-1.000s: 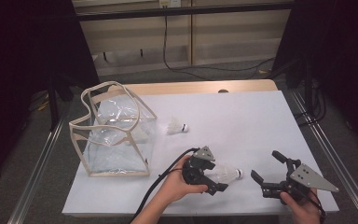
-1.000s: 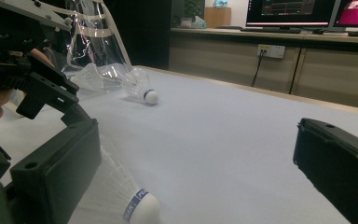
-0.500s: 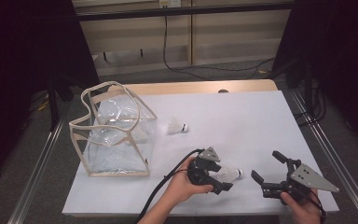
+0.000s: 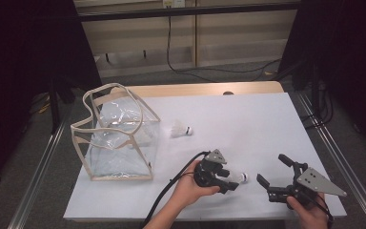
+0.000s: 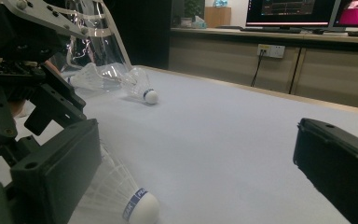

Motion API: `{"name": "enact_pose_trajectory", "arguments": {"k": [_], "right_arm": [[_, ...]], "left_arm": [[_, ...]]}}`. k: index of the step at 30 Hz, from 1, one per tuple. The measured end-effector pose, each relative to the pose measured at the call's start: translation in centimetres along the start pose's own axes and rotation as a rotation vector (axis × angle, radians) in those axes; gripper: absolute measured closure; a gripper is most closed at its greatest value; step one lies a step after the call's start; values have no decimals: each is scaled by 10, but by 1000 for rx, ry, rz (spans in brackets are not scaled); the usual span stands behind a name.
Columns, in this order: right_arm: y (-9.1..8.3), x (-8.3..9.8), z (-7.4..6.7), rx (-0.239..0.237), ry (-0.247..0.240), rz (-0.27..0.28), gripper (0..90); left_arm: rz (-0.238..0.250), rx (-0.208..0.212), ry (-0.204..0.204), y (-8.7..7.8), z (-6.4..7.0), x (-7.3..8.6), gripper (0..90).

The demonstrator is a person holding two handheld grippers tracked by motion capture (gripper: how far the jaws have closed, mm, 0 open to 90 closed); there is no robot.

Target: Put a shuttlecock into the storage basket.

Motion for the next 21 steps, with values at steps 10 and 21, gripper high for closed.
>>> {"name": "enact_pose_trajectory", "arguments": {"k": [10,21], "right_arm": [[0,0,0,0,0,0,6],[0,0,0,0,2,0,6]], "left_arm": [[9,7,-27,2,-3,0,616],[-8,18,-37,1,-1,1,842]]}}
Point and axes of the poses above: each handheld gripper's, and its own axes: y roughly forward along the jaws, x roughly out of its underside, z roughly to its right, the point moved 6 cm from there along y, roughly forward along the jaws, and after that the axes turned 10 degrees about y, right-handed, at the moved point
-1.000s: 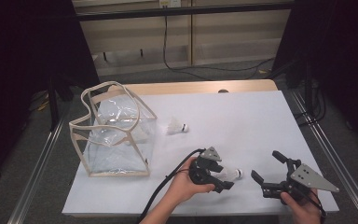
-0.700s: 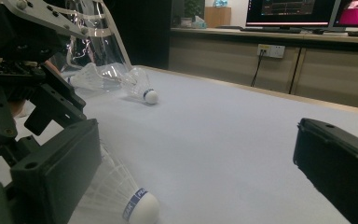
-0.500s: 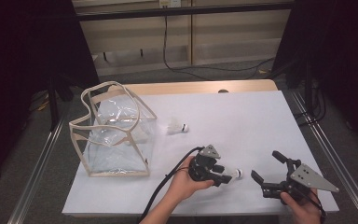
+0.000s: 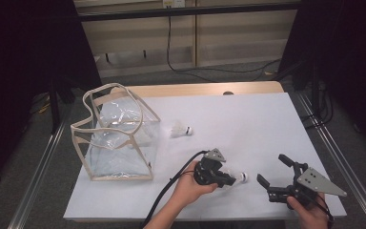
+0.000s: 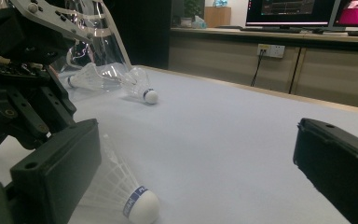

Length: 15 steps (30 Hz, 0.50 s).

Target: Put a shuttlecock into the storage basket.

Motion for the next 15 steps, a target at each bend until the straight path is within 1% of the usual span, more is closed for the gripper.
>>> {"name": "enact_pose_trajectory", "arguments": {"k": [1,3,4,6,9,10,12,14,15], "right_arm": [[0,0,0,1,0,1,6],[0,0,0,1,-2,-1,6],[0,0,0,0,-1,-1,6],[0,0,0,0,-3,0,6],[0,0,0,1,-3,0,6],[-1,0,0,1,-3,0,6],[-1,0,0,0,-3,0,6],[0,0,0,1,-3,1,6],[-1,0,0,0,-4,0,6]], "left_arm": [[13,18,-4,0,0,0,852],[5,15,-6,-2,0,0,870],[0,20,-5,-3,0,1,874],[2,18,-7,-3,0,1,867],[22,19,-26,-1,-1,-1,801],[20,16,-20,1,-1,-1,774],[23,18,-22,7,0,-1,717],[12,24,-23,11,2,0,735],[17,35,-21,12,3,0,765]]}}
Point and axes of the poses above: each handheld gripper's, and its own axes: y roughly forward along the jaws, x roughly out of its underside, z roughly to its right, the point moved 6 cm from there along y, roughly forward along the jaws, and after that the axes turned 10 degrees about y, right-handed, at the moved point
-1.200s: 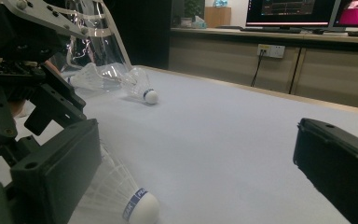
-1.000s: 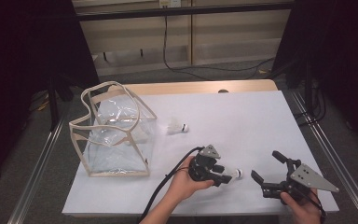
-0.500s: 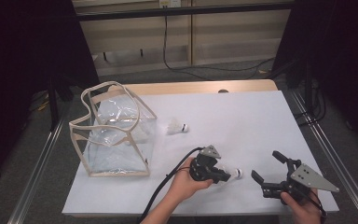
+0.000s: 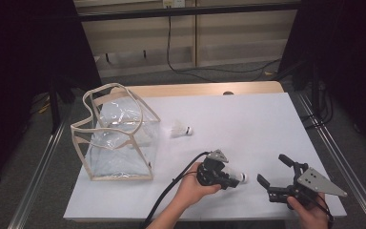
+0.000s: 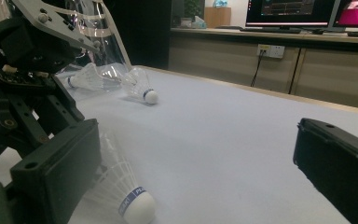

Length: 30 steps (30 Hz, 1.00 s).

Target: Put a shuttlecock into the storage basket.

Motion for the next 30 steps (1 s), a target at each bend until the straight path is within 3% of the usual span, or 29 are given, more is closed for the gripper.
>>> {"name": "enact_pose_trajectory", "arguments": {"k": [5,15,30], "right_arm": [[0,0,1,1,3,0,6],[0,0,0,1,1,2,6],[0,0,0,1,0,2,6]], "left_arm": [[3,22,-25,0,-1,1,888],[20,45,-31,-19,0,-3,900],[19,45,-44,-46,-5,-2,900]]}}
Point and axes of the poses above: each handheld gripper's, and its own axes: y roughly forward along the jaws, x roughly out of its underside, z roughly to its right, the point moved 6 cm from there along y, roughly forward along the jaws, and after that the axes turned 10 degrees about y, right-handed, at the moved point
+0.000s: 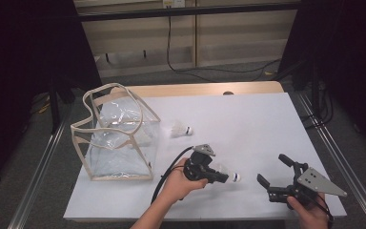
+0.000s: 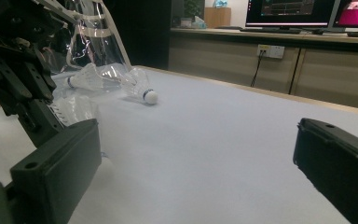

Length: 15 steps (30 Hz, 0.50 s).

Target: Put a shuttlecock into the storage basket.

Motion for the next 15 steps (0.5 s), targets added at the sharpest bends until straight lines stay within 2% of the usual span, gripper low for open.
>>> {"name": "enact_pose_trajectory", "arguments": {"k": [3,15], "right_arm": [[0,0,0,0,-2,1,6],[0,0,0,1,2,2,6]], "left_arm": [[4,6,-16,-6,-2,1,900],[2,-3,-18,-23,-4,2,900]]}}
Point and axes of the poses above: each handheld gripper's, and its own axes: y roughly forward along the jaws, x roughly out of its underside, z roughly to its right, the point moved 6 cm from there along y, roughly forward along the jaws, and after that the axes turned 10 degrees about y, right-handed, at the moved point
